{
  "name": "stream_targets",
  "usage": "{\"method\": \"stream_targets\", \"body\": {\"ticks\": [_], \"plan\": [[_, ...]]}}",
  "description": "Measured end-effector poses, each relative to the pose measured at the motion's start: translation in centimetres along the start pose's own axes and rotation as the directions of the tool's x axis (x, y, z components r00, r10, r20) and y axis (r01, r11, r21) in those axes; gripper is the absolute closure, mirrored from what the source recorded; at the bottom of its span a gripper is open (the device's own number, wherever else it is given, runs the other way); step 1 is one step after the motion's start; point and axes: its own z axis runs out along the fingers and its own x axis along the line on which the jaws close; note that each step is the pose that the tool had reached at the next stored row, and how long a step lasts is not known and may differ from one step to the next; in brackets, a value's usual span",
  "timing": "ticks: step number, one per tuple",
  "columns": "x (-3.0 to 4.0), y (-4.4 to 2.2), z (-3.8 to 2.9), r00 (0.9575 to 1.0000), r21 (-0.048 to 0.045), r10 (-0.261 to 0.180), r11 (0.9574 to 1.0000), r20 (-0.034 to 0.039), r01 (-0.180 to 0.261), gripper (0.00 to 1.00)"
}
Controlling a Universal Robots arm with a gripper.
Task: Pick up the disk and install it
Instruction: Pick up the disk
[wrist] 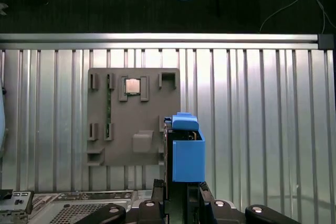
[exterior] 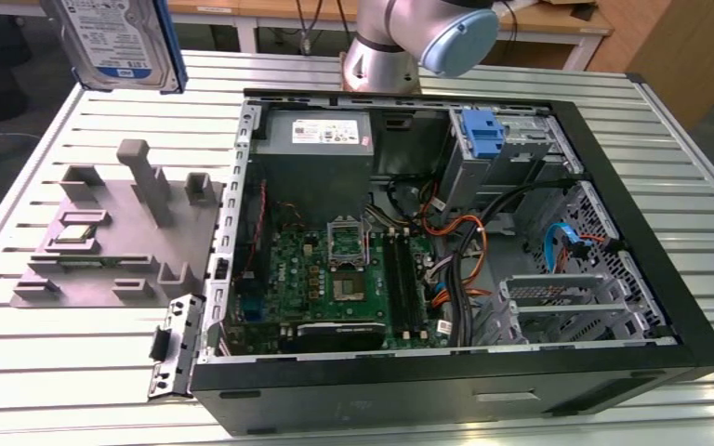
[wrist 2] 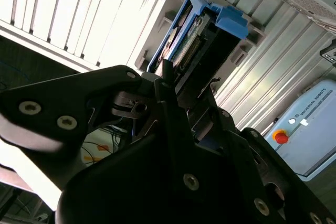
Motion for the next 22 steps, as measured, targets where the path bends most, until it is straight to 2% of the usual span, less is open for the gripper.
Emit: {"method": "stream_targets", "body": {"ticks": [14,16,22], "plan": [[-0.08,-3.04,-0.1,1.0,0.0001,0.0,1.0,0.0,0.0,0.65],[-0.08,-3.28,-0.11,1.0,0.0001,0.0,1.0,0.0,0.0,0.65],[-0.05,-3.34,-0.12,1.0,0.0,0.0,1.0,0.0,0.0,0.65]]}}
